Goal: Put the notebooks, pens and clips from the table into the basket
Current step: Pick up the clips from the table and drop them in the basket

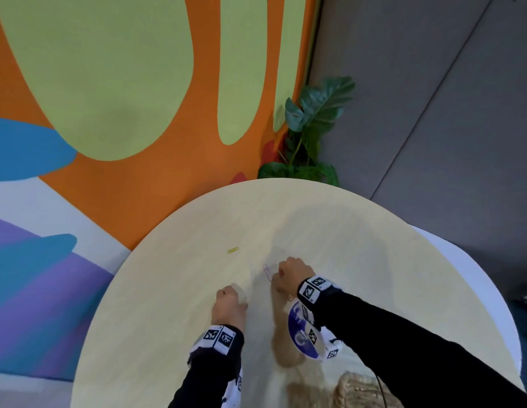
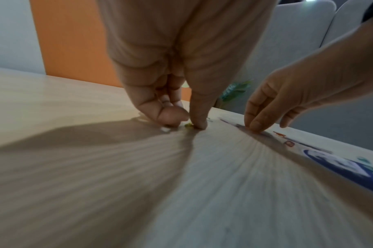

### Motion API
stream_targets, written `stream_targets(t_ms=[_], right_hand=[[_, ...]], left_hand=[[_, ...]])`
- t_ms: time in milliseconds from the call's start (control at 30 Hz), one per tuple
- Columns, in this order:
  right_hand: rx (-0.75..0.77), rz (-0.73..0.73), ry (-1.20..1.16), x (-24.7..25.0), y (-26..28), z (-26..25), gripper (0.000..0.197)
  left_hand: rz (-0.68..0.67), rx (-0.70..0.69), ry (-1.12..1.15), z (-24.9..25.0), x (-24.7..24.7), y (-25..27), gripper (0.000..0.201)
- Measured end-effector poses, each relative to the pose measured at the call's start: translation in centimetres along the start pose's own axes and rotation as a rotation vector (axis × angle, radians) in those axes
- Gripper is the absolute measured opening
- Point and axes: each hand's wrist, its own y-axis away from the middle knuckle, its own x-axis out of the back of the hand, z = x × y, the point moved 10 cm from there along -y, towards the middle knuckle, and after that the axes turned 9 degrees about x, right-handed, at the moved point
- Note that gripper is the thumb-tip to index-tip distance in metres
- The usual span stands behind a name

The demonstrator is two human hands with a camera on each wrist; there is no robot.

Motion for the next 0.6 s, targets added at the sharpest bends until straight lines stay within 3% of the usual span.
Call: stream_targets(t_ms=[167, 300, 367, 467, 600], right_hand=[[-0.068, -0.024, -0.002, -1.4, -0.6, 0.3, 0.022], [-0.064, -0.037, -0.054, -1.0, 0.3, -0.1, 0.034], [-0.025, -0.001, -0.092, 0.6, 1.3, -0.7, 0.036], [0.076, 0.082, -0.158, 4.2, 4.0, -1.5, 0.021], [0.213, 0.270, -0.212, 8.8, 12.0, -1.3, 0.009]], left_hand=[[0.012, -0.009, -0.022, -0.2, -0.1, -0.7, 0.027], [0.021, -0.036, -0.055, 0.5, 0.2, -0.6, 0.025], [0.013, -0.048, -0.094, 0.9, 0.3, -0.5, 0.026], [-0.004, -0.066, -0.111, 1.2, 0.6, -0.1, 0.027], [0.024, -0.107, -0.061, 1.6, 1.3, 0.8, 0.022]])
